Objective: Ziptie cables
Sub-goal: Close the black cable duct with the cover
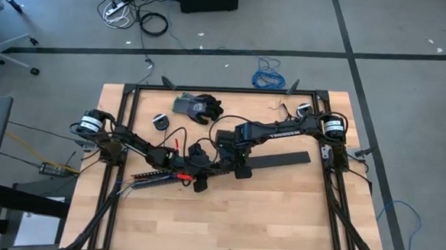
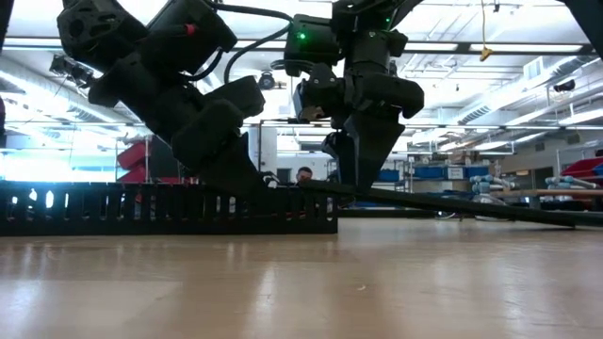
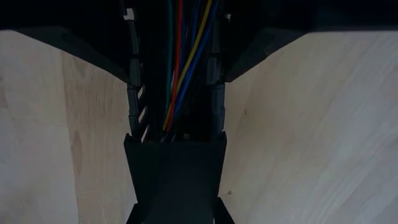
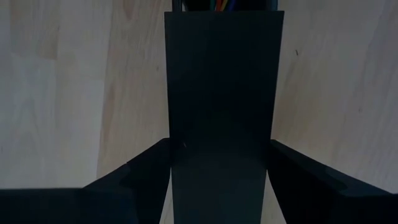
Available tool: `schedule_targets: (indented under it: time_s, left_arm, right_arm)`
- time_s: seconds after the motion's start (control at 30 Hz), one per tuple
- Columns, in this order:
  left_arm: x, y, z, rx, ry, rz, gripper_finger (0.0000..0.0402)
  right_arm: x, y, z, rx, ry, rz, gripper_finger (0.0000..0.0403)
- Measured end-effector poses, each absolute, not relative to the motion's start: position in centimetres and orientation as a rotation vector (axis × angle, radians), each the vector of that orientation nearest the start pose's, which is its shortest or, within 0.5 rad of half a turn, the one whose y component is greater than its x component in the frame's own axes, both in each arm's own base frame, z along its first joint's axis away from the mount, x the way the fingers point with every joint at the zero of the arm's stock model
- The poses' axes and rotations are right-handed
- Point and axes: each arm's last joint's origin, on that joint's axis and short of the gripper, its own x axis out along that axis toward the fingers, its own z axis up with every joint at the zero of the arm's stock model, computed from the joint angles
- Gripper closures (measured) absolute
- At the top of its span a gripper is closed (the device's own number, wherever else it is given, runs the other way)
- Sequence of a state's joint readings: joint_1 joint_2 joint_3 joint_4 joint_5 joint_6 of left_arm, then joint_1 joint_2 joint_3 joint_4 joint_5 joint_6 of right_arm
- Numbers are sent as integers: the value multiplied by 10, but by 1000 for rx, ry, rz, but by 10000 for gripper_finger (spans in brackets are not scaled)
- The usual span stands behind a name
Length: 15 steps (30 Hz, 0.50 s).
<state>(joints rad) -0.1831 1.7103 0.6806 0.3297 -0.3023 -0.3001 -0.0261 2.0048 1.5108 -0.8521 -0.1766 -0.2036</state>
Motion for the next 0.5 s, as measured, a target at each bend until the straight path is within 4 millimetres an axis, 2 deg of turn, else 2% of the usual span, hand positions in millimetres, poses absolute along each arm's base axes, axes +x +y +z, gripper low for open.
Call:
schedule_targets:
  time_s: [0.27,0.5]
  left_arm:
    - [308,-48,128,-109,666,208,183]
    - [310,-48,131,-111,648,208,183]
  right_arm:
    - [397,-5,185,-40,1316,272,158]
    - [401,-4,186,-58,1276,290,130]
